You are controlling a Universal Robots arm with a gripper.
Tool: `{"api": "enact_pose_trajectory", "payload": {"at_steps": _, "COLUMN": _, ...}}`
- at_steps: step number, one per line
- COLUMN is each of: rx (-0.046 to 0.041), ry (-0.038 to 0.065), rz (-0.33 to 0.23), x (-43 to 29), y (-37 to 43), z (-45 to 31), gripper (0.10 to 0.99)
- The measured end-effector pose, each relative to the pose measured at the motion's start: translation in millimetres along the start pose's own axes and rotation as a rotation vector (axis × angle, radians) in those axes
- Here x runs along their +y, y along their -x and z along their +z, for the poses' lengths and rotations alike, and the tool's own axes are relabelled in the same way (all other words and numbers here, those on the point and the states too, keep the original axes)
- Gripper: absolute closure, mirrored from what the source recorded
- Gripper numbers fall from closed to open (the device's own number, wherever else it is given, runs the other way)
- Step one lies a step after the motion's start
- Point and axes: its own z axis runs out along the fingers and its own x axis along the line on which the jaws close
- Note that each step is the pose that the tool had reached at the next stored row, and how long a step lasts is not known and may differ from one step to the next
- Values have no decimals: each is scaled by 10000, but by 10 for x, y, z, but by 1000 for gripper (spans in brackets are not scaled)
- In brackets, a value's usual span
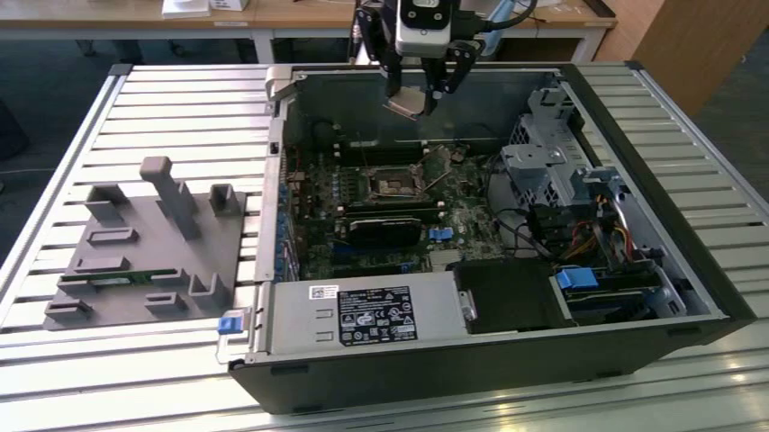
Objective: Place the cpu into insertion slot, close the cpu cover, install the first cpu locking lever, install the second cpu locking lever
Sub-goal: 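Place the cpu into insertion slot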
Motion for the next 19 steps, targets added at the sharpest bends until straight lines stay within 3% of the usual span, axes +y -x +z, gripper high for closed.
{"api": "enact_pose_trajectory", "payload": {"at_steps": 19, "rx": -45, "ry": 10, "rz": 513, "x": 0, "y": 0, "z": 1, "gripper": 545}}
